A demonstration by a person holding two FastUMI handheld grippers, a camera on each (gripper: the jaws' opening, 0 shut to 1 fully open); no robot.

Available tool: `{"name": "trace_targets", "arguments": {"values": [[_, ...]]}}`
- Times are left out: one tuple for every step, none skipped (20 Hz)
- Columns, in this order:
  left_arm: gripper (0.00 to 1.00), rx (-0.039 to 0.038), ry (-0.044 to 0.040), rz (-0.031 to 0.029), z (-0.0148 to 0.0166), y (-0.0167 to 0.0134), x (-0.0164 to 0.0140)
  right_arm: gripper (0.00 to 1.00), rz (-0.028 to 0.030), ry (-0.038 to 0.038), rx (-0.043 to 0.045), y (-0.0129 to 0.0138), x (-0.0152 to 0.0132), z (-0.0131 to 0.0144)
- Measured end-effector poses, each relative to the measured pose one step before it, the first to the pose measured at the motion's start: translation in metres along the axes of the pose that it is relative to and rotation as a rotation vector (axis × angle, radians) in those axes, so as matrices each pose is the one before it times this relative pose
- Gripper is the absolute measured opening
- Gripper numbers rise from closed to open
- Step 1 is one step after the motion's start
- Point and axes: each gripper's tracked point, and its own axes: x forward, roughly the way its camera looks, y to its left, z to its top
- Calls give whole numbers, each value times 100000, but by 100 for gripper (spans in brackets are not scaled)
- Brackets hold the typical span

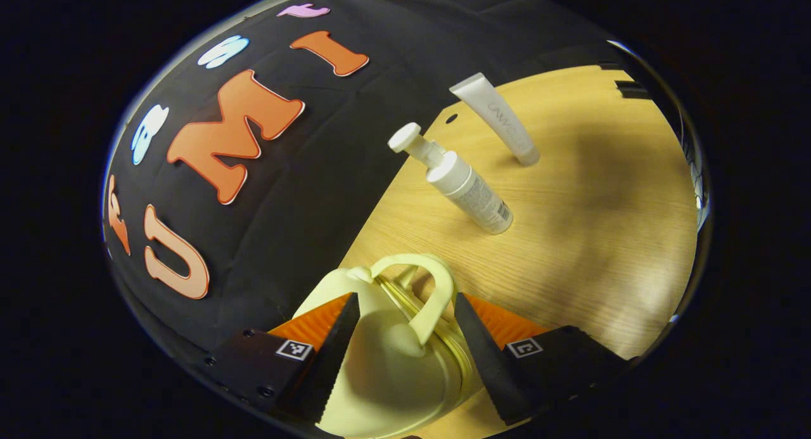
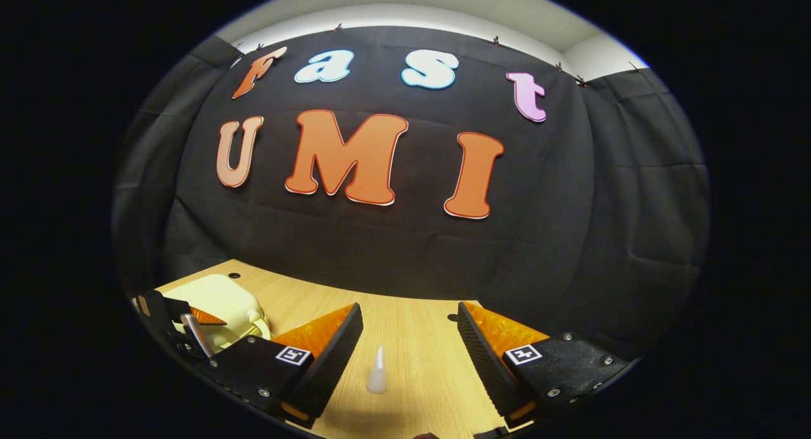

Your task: First open the suitcase, pack the skin care products into it, and then close the suitcase.

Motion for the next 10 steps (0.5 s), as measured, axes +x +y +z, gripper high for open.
{"name": "trace_targets", "arguments": {"values": [[92,2696,1710,480,-179,319,135,96,1108,812,378,175,168,-345],[89,3734,1888,1936,-375,252,-49,96,1156,698,646,272,273,-308],[89,3591,889,1573,-79,378,204,96,1229,707,293,152,285,-443],[79,2519,762,464,-15,166,215,96,1208,477,13,153,174,-362],[76,1694,513,-71,7,126,294,96,966,496,-240,146,181,-319],[75,1173,807,-1223,-66,-205,80,96,1314,462,200,209,272,-213],[66,1654,553,347,97,-33,49,96,1261,350,238,128,176,-155],[47,834,25,-90,215,39,-111,96,1004,-99,143,71,230,37],[41,-630,-455,328,-270,-15,175,96,1134,-200,59,41,192,10],[28,-893,1184,556,106,63,-711,96,1115,-501,5,88,239,143]]}}
